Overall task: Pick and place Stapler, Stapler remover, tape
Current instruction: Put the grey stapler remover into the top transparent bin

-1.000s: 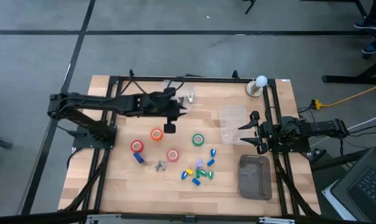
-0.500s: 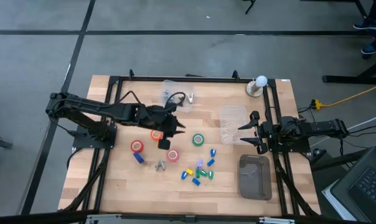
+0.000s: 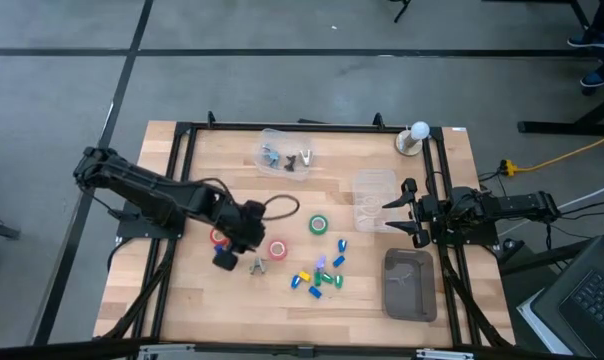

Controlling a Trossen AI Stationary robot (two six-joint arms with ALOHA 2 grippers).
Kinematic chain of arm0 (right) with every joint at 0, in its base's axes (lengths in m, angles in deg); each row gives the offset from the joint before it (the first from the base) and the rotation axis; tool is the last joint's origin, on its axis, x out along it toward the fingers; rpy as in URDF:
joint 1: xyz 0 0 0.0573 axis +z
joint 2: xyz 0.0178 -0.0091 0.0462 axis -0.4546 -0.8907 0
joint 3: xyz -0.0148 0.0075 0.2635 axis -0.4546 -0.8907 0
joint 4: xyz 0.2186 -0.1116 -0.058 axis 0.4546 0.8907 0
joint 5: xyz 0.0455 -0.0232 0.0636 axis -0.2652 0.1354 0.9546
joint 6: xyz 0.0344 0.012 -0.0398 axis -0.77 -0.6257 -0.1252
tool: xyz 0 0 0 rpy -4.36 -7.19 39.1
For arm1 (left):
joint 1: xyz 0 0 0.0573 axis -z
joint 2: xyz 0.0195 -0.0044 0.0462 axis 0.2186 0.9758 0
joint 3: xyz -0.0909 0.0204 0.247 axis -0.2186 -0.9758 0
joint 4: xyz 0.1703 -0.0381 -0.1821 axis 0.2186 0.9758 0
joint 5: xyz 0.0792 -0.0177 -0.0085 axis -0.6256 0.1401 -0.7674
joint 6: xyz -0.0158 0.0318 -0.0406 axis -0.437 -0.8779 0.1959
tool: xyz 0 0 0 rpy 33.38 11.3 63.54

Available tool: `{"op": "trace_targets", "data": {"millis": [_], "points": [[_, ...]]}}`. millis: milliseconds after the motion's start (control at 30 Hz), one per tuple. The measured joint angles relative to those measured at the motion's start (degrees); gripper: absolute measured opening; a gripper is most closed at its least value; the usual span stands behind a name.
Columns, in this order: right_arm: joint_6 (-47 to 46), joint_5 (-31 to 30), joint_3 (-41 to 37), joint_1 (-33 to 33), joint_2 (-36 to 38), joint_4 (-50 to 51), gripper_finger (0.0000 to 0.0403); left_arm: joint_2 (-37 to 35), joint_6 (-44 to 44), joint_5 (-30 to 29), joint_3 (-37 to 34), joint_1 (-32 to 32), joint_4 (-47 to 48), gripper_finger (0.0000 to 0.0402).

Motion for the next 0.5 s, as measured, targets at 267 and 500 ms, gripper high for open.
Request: {"op": "trace_targets", "data": {"millis": [267,500], "points": [[0.0,0.0,0.0,0.0,0.0,0.0,0.0225,0.6,-14.6,-0.5,-5.0,7.7,-2.7,0.0079],[0.0,0.0,0.0,0.0,0.0,0.0,0.0225,0.5,-29.6,-2.0,-9.8,11.5,-9.4,0.0079]]}}
